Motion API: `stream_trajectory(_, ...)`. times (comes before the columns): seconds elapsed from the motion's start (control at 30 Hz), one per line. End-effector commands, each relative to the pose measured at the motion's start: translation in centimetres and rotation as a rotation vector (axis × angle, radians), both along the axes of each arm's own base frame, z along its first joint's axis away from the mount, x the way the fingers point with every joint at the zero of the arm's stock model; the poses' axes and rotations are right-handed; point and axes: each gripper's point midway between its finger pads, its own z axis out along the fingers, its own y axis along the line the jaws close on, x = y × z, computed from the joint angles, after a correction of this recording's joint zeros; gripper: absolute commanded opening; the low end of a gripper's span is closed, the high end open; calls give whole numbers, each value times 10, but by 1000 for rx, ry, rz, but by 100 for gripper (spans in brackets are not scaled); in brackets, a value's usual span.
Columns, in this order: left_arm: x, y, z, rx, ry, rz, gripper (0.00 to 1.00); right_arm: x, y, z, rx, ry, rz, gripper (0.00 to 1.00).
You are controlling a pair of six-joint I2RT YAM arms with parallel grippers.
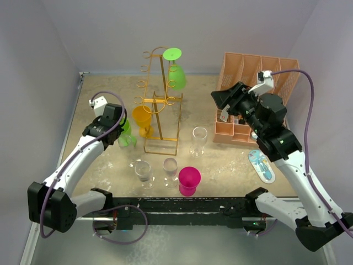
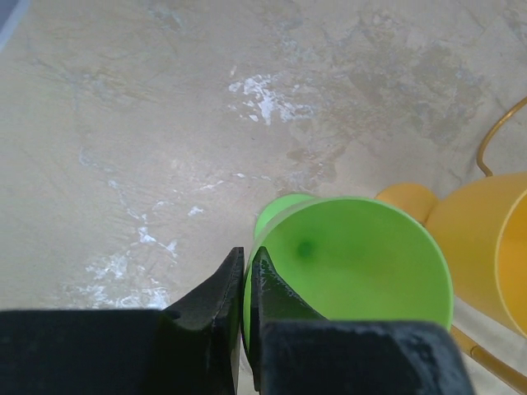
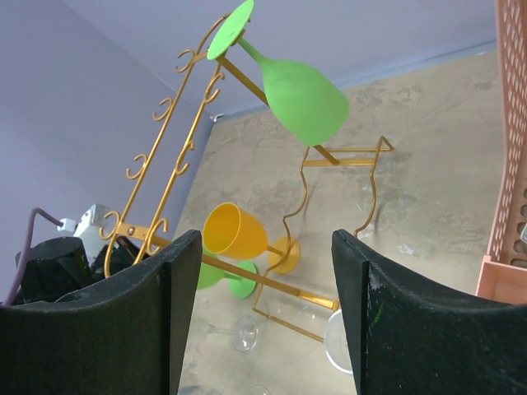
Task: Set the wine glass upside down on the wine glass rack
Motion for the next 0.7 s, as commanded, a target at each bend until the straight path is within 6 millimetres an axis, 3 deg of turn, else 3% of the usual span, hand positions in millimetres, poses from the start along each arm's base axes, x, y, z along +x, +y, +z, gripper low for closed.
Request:
stream_trajectory(0.0,-2,27,58,63,-149,114,0,-4,-2,44,38,-114,5,66)
stream_trajectory(0.13,-19,50,105,99,-273,206,0,-8,5,57,44,-170,52,63)
stream_trajectory(0.23,-30,56,144,74,-392,225,0,-11,11,68,71,-214,91,63)
stream_trajectory(0.4,-47,62,209,10,-593,231,0,-18,39,91,162,-266,243,64)
stream_trajectory(0.67,-79,32,338,-134,-1042,-48,0,-49,68,140,435,-377,423,64)
